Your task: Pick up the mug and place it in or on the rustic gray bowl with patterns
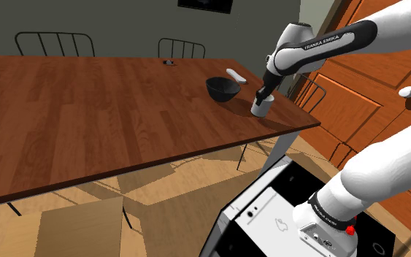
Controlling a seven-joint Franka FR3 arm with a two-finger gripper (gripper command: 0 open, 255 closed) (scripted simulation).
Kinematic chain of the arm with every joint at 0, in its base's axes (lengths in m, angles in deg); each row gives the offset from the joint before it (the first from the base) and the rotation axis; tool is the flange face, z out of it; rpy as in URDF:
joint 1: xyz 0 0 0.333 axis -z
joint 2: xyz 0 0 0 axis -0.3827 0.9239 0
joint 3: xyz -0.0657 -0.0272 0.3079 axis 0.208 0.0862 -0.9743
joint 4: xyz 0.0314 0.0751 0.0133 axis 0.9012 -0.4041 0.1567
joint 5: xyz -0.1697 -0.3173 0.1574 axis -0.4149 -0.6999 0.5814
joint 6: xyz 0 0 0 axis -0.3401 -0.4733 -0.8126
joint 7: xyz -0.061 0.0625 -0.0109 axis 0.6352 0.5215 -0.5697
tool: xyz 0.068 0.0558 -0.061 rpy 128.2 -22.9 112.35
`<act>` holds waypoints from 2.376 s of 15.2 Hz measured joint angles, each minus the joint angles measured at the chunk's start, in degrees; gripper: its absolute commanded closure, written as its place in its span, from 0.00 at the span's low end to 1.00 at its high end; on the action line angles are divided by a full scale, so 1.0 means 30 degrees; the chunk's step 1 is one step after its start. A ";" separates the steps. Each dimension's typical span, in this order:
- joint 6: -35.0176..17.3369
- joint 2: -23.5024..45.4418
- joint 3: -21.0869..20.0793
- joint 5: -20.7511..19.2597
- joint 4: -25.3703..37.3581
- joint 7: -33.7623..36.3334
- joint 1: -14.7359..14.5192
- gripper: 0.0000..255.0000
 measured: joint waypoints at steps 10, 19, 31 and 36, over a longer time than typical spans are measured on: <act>0.2795 -0.1224 -0.0106 0.0038 0.1580 -0.0086 -0.0015 1.00; 0.5167 -0.1959 -0.0245 0.0097 0.3213 -0.0100 -0.0060 1.00; 0.7349 0.1380 -0.0748 0.0583 0.8679 0.0469 -0.0553 1.00; 0.8243 0.4821 -0.0969 0.0892 1.2974 0.0779 -0.0794 1.00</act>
